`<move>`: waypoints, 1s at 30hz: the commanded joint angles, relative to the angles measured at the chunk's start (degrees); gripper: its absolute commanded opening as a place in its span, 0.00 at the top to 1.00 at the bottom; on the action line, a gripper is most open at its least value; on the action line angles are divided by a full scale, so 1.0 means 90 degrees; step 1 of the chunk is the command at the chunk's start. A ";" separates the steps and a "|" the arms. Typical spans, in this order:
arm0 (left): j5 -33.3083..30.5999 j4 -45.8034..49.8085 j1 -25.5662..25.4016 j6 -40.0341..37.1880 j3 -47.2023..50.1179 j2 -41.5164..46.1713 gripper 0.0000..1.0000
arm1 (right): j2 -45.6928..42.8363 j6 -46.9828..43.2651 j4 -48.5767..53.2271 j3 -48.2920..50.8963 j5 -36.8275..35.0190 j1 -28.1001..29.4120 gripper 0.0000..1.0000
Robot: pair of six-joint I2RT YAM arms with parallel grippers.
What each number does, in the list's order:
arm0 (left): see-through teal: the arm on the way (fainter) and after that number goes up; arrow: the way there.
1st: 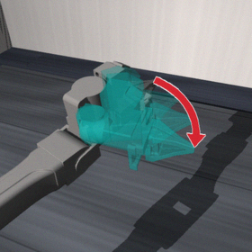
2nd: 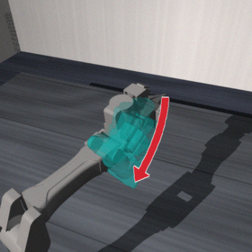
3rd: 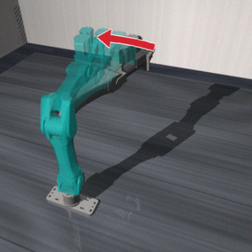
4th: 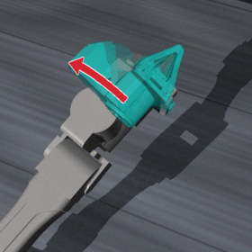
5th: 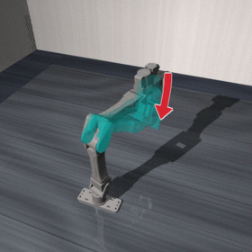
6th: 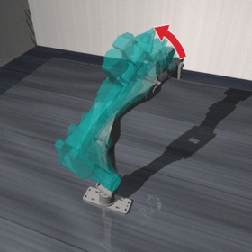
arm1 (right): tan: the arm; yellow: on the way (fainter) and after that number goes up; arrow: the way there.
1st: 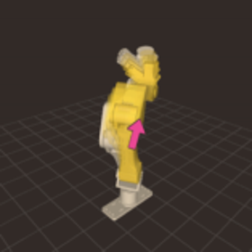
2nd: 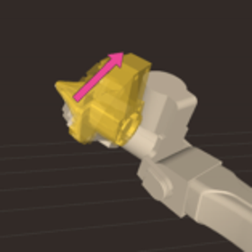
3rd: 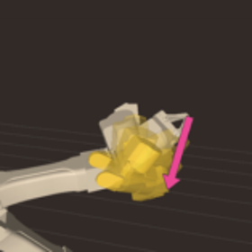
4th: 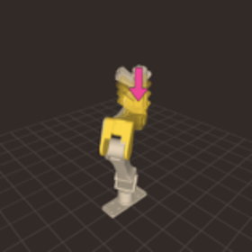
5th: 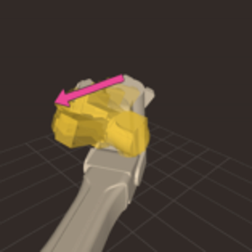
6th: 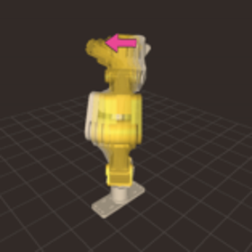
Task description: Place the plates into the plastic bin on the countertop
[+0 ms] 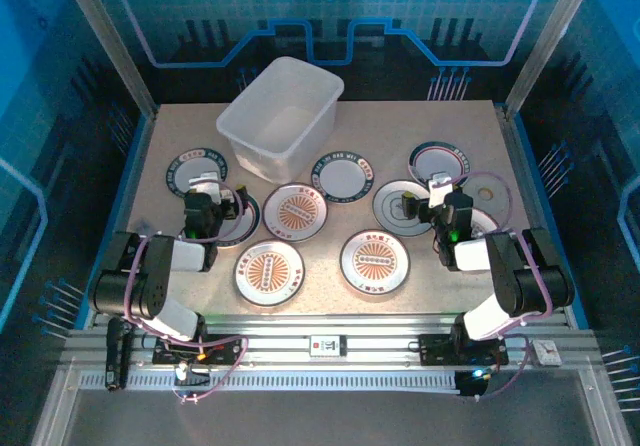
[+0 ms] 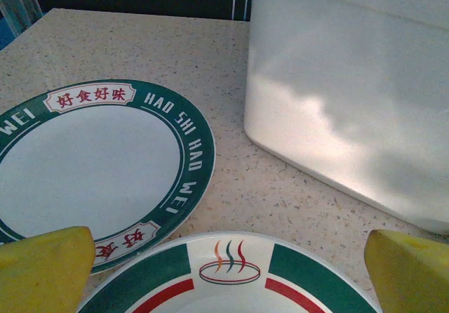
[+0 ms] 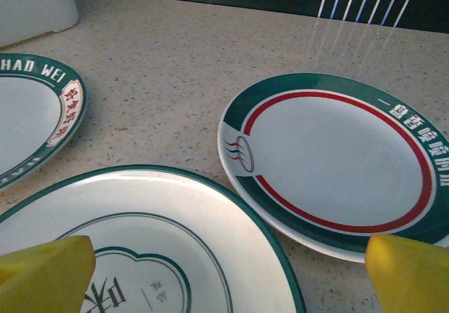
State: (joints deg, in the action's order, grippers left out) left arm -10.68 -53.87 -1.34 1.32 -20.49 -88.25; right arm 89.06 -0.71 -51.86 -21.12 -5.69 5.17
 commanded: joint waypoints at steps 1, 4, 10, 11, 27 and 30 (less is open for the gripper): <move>-0.0083 0.0002 -0.0036 -0.0086 -0.0116 -0.0068 0.01 | -0.0081 -0.0087 0.0039 -0.0172 0.0219 -0.0099 0.00; -0.0082 -0.0001 -0.0036 -0.0087 -0.0116 -0.0068 0.01 | -0.0081 -0.0087 0.0039 -0.0172 0.0215 -0.0096 0.00; -0.0083 0.0004 -0.0036 -0.0088 -0.0116 -0.0067 0.01 | -0.0081 -0.0082 0.0039 -0.0172 0.0217 -0.0105 0.00; -0.0076 0.0006 -0.0036 -0.0087 -0.0116 -0.0068 0.01 | -0.0081 -0.0087 0.0039 -0.0172 0.0216 -0.0097 0.00; 0.0063 0.0036 -0.0036 -0.0126 -0.0126 -0.0068 0.01 | -0.0081 -0.0083 0.0046 -0.0167 0.0224 -0.0103 0.00; 0.0063 0.0040 -0.0036 -0.0124 -0.0129 -0.0068 0.01 | -0.0081 -0.0070 0.0049 -0.0173 0.0239 -0.0115 0.00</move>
State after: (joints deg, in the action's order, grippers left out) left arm -10.63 -53.84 -1.34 1.30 -20.49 -88.25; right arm 89.06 -0.71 -51.83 -21.12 -4.16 5.08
